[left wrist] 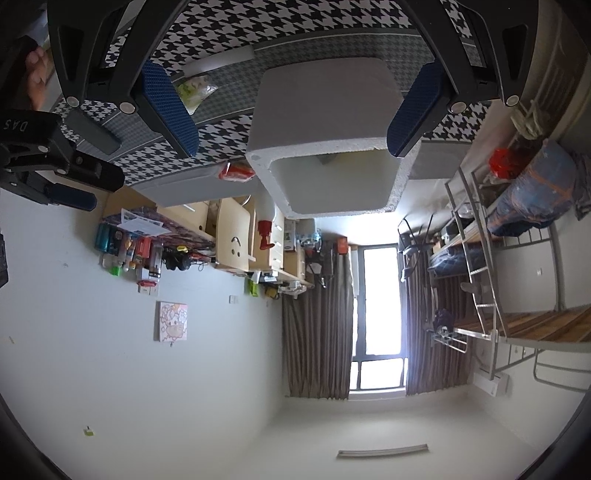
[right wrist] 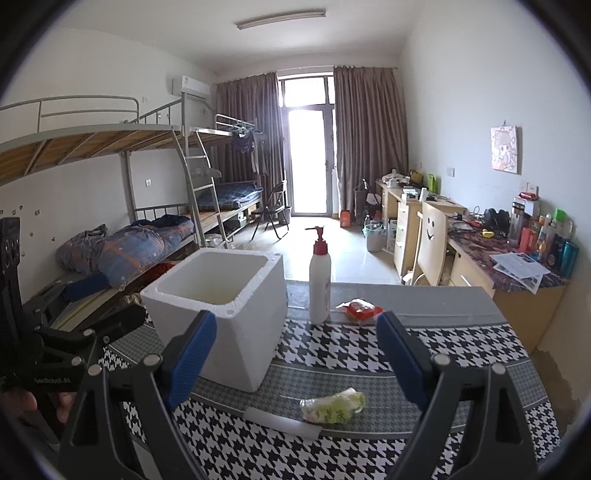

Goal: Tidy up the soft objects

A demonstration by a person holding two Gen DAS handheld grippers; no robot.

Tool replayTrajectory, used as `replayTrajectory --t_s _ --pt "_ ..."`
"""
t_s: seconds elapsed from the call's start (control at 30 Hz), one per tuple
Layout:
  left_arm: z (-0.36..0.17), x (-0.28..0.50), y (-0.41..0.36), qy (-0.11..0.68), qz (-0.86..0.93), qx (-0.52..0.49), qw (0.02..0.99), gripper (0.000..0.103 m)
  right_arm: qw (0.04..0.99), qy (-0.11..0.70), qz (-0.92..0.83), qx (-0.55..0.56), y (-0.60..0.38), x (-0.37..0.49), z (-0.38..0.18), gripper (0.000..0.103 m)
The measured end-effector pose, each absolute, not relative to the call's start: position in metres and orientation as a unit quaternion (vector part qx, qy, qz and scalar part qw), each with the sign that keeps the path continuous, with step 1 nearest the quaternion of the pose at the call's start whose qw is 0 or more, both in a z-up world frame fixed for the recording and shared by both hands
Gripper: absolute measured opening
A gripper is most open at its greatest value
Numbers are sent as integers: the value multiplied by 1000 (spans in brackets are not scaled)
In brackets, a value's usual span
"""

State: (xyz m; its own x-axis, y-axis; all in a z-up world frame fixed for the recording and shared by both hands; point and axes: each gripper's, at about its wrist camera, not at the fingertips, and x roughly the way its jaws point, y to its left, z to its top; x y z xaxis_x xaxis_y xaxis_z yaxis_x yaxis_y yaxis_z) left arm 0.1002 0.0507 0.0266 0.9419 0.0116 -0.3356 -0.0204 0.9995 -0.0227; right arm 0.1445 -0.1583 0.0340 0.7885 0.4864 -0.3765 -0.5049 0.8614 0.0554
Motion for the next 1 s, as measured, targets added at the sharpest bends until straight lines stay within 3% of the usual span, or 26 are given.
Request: replayTrajectory --t_s 1.0 --pt "-22 113 25 214 -16 -27 976 102 945 232 231 0 -182 157 -8 91"
